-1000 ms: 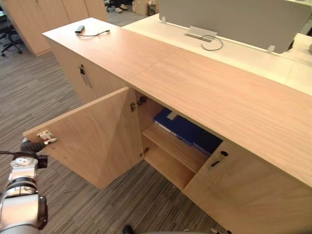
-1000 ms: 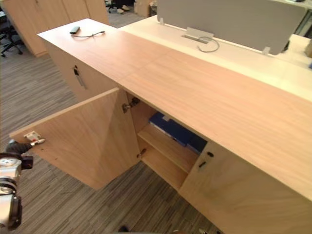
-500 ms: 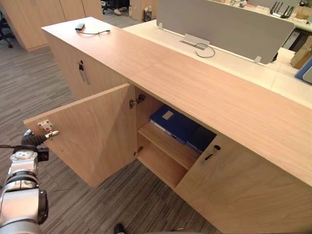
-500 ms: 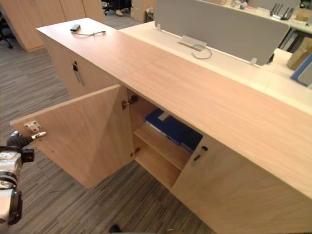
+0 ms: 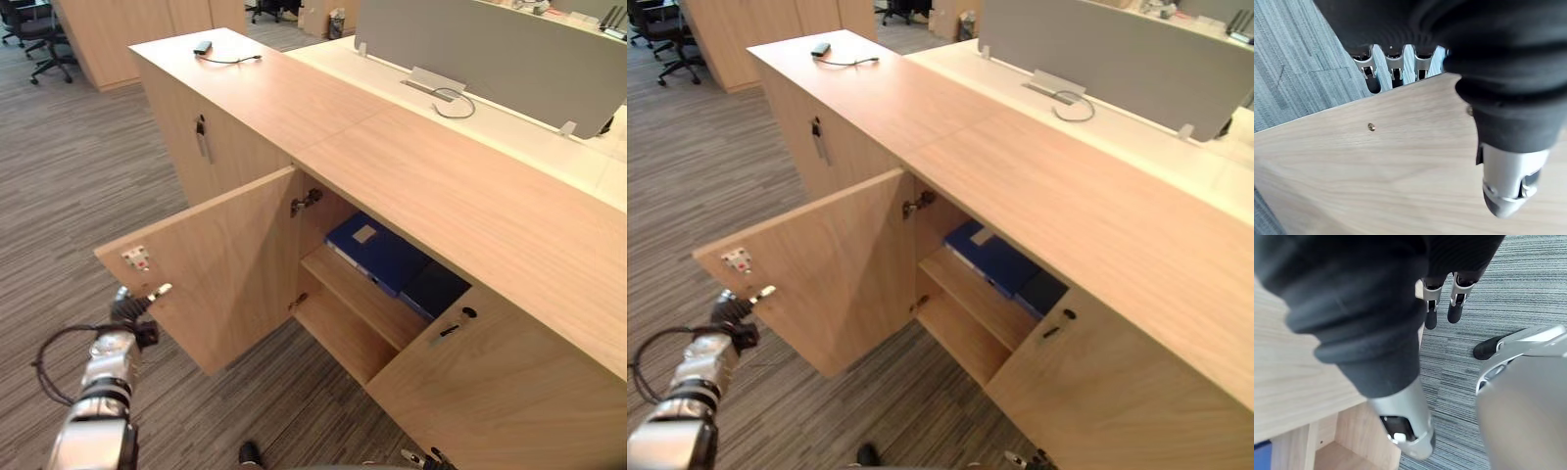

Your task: Walk over to the cabinet, pick up the folder, carry it to the office cabinet, place the folder inside the office cabinet, then close the office cabinet door

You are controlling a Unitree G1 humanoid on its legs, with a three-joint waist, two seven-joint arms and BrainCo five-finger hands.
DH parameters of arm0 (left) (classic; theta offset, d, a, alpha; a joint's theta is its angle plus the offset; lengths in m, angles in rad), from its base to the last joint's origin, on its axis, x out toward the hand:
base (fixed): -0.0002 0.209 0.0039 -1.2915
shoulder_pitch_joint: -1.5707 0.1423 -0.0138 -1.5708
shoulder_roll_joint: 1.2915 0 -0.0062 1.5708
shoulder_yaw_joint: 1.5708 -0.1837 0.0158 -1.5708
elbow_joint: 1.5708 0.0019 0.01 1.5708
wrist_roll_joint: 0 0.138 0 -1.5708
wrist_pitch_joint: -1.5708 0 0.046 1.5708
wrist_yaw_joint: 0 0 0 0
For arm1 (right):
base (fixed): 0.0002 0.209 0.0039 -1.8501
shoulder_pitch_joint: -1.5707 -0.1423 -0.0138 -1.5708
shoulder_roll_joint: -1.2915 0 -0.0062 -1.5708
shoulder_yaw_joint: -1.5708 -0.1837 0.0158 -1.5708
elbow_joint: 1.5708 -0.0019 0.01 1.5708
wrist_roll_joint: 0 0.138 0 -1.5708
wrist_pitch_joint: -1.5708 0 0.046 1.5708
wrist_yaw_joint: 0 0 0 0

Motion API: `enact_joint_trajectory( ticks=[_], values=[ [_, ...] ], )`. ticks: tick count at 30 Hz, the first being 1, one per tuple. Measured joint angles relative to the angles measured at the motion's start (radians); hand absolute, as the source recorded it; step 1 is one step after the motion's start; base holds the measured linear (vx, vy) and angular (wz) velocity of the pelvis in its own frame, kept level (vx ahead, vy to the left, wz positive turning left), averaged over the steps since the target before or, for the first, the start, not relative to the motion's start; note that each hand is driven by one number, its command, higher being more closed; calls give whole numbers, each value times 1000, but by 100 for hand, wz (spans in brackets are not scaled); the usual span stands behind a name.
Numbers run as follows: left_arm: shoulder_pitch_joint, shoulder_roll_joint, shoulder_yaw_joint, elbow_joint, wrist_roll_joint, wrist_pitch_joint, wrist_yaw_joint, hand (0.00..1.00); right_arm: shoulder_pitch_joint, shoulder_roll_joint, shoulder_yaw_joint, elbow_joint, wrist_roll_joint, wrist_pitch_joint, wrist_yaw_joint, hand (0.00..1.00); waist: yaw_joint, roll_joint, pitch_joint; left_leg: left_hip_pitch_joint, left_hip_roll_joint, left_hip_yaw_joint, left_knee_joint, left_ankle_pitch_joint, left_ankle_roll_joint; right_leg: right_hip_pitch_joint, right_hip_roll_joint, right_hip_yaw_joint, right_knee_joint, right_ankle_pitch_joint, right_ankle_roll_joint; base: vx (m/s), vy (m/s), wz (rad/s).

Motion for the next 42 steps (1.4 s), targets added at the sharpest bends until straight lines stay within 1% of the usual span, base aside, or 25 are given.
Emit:
enact_joint_trajectory(
  ticks=[1, 2, 3, 4, 5, 7, 9, 12, 15, 17, 18, 19, 20, 21, 22, 25, 27, 29, 33, 37, 39, 42],
  values=[
    [54, -29, -27, -68, -11, -2, 0, 0, 2, 1, 0, 0, 0, 0, 0, 0, 1, 6, 0, -4, -9, -11, 0, -1, 2, 0, -7, -9, 4, -1, 6, -56, 37, 29],
    [78, -41, -43, -103, -15, -2, 0, 0, 4, 2, 0, 0, -1, 0, 0, 0, 2, 8, -1, -7, -14, -16, 0, -3, 5, 0, -14, -15, 7, -4, 11, -67, 57, 31],
    [126, -65, -74, -174, -18, -3, 0, 0, 7, 2, 0, 1, -2, 1, 0, 0, 4, 11, -1, -11, -27, -25, 0, -7, 16, -2, -27, -22, 15, -11, 22, -65, 73, 29],
    [175, -88, -100, -241, -22, -4, 0, 0, 11, 3, 0, 2, -4, 1, -1, 0, 13, 13, -3, -11, -38, -28, 0, -8, 18, -3, -40, -25, 24, -18, 31, -62, 80, 24],
    [197, -100, -112, -271, -30, -5, 0, 0, 13, 4, 0, 2, -6, 1, -1, 0, 19, 13, -4, -11, -44, -29, 0, -9, 21, -4, -46, -25, 27, -21, 35, -38, 70, 14],
    [285, -132, -160, -384, -66, -5, 0, 0, 12, 8, 3, 2, -22, 1, -1, 0, 27, 12, -3, -11, -64, -30, 0, -11, 35, -4, -68, -28, 34, -30, 41, -25, 73, 8],
    [339, -134, -201, -456, -79, -5, -1, 0, 12, 9, 10, 2, -30, 1, 0, 0, 27, 11, -4, -11, -74, -30, 1, -13, 44, -4, -83, -42, 42, -30, 43, -11, 67, 10],
    [424, -134, -290, -573, -109, -1, -9, 0, 11, 8, 12, 4, -39, 0, 0, 0, 31, 9, -4, -11, -92, -35, 1, -14, 52, -11, -111, -77, 80, -27, 51, 0, 47, 14],
    [469, -129, -357, -638, -141, 5, -19, 0, 12, -2, 44, 9, -38, -2, 0, 0, 43, 7, -4, -11, -91, -36, 1, -12, 56, -12, -115, -106, 86, -22, 53, -1, 11, 1],
    [494, -125, -425, -674, -174, 5, -31, 0, 6, -15, 79, 22, -39, -4, 0, 0, 48, 8, -5, -12, -90, -37, 1, -8, 57, -12, -115, -113, 86, -22, 52, -37, -3, 3],
    [497, -123, -471, -681, -193, 6, -54, 0, 1, -22, 100, 28, -39, -5, 0, 0, 49, 8, -5, -14, -88, -39, 1, -3, 60, -12, -115, -122, 86, -23, 51, -49, -18, 4],
    [495, -123, -516, -688, -214, 7, -92, 0, -9, -28, 121, 36, -39, -6, 0, 0, 48, 7, -5, -15, -85, -38, 1, 0, 60, -13, -114, -129, 85, -26, 45, -44, -20, -1],
    [495, -124, -538, -691, -228, 11, -113, 0, -14, -28, 128, 36, -40, -7, 0, 0, 46, 6, -5, -15, -83, -36, 1, 1, 60, -14, -113, -130, 84, -25, 43, -47, -22, -14],
    [489, -125, -587, -701, -253, 18, -154, 0, -25, -30, 150, 36, -40, -10, 0, 0, 39, 4, -7, -15, -77, -30, 1, 3, 60, -18, -111, -132, 83, -25, 42, -37, -19, -19],
    [483, -127, -614, -711, -264, 20, -175, 0, -31, -32, 162, 36, -41, -12, 0, 0, 35, 3, -8, -15, -74, -27, 1, 4, 59, -20, -110, -133, 82, -25, 40, -35, -20, -23],
    [409, -147, -724, -778, -304, 22, -288, 0, -50, -30, 207, 36, -43, -21, 4, 0, 20, -3, -19, -15, -51, 0, 1, 11, 48, -24, -105, -172, 71, -12, 15, -11, -38, -31],
    [355, -155, -767, -799, -325, 22, -341, 0, -55, -27, 211, 41, -45, -21, 6, 0, 11, -5, -28, -14, -42, 8, 1, 12, 47, -26, -101, -179, 70, -8, 10, 27, -56, -19],
    [311, -167, -803, -804, -361, 25, -379, 0, -65, -33, 233, 45, -57, -21, 8, 0, -11, -1, -34, -11, -31, 17, 1, 12, 46, -26, -91, -178, 69, -7, 12, 52, -65, -12],
    [271, -166, -856, -803, -407, 38, -401, 0, -74, -36, 245, 54, -77, -22, 10, 0, -34, 2, -41, -8, -12, 29, 2, 11, 42, -26, -68, -173, 56, -4, 16, 69, -74, -13],
    [251, -167, -897, -801, -429, 53, -401, 0, -77, -42, 250, 62, -77, -23, 12, 0, -40, 10, -48, 5, 4, 53, 2, 2, 29, -24, -53, -154, 42, -4, 16, 57, -47, -20],
    [247, -167, -907, -799, -449, 54, -401, 0, -81, -43, 255, 63, -77, -30, 12, 0, -64, 17, -59, 8, 13, 71, 2, -4, 21, -23, -43, -147, 29, -4, 15, 39, -38, -18],
    [239, -175, -904, -753, -475, 55, -399, 0, -84, -49, 273, 64, -75, -34, 12, 0, -79, 26, -72, 12, 26, 95, 2, -14, 7, -32, -27, -121, 23, -6, 9, 34, -45, -31]
  ],
)
